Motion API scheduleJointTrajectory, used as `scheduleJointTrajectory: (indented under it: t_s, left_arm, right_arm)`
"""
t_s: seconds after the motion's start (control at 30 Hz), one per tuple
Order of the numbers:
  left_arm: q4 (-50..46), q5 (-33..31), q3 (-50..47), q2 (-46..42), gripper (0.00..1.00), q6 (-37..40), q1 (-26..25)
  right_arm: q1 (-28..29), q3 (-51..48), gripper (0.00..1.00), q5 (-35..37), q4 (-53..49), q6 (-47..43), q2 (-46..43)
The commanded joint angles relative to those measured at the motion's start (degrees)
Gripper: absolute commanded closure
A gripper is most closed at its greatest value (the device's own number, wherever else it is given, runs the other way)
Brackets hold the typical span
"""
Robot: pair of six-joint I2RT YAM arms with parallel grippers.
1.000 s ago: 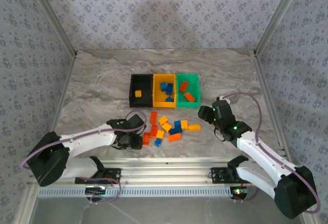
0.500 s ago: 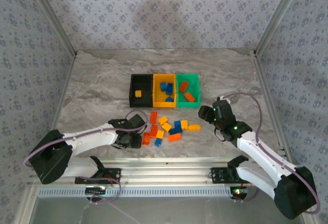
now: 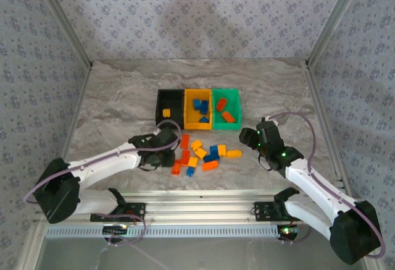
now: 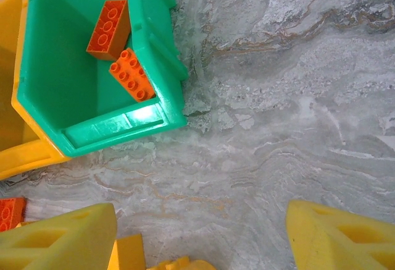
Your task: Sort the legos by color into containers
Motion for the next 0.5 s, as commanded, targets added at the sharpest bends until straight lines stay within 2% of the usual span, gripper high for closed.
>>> scheduleJointTrajectory:
  t_s: [0.0, 0.27, 0.47]
  left_arm:
    - [3.4, -2.2, 9.2, 4.2, 0.70, 4.3, 1.0]
    - [7.5, -1.8, 30.2, 23.8, 0.70, 11.0, 5.2]
    - [4.9, -3.3, 43.5, 36.5, 0.69, 12.9, 6.7]
  right_arm:
    - [-0.4, -0.6, 0.26, -0.3, 0.1, 1.1, 0.0]
    - [-0.8, -0.7, 0.26, 0.4, -0.6, 0.6, 1.2]
    - [-1.0, -0.7, 0.26, 0.5, -1.1, 0.3, 0.8]
